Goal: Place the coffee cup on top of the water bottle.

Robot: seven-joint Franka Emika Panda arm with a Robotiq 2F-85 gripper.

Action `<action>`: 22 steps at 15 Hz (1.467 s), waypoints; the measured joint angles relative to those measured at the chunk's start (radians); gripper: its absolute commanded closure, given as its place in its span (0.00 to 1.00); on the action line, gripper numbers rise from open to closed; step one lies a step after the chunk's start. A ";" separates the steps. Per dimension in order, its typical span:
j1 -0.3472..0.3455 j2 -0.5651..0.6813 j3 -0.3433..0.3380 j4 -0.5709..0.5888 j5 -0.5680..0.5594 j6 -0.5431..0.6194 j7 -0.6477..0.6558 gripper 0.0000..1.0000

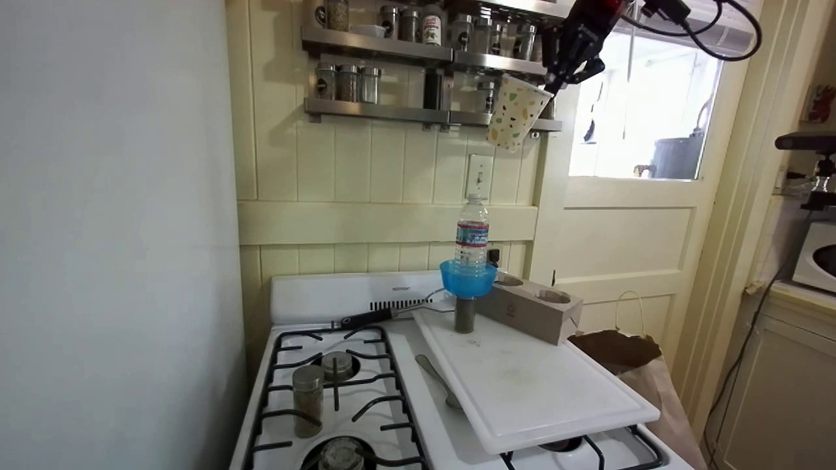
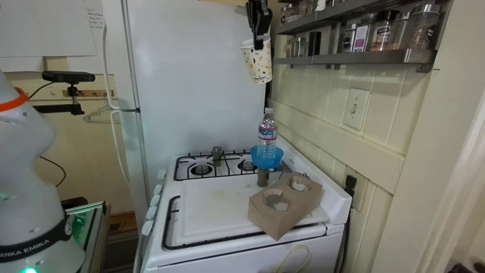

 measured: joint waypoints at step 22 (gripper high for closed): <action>-0.020 0.184 0.045 0.212 -0.002 -0.231 0.020 0.99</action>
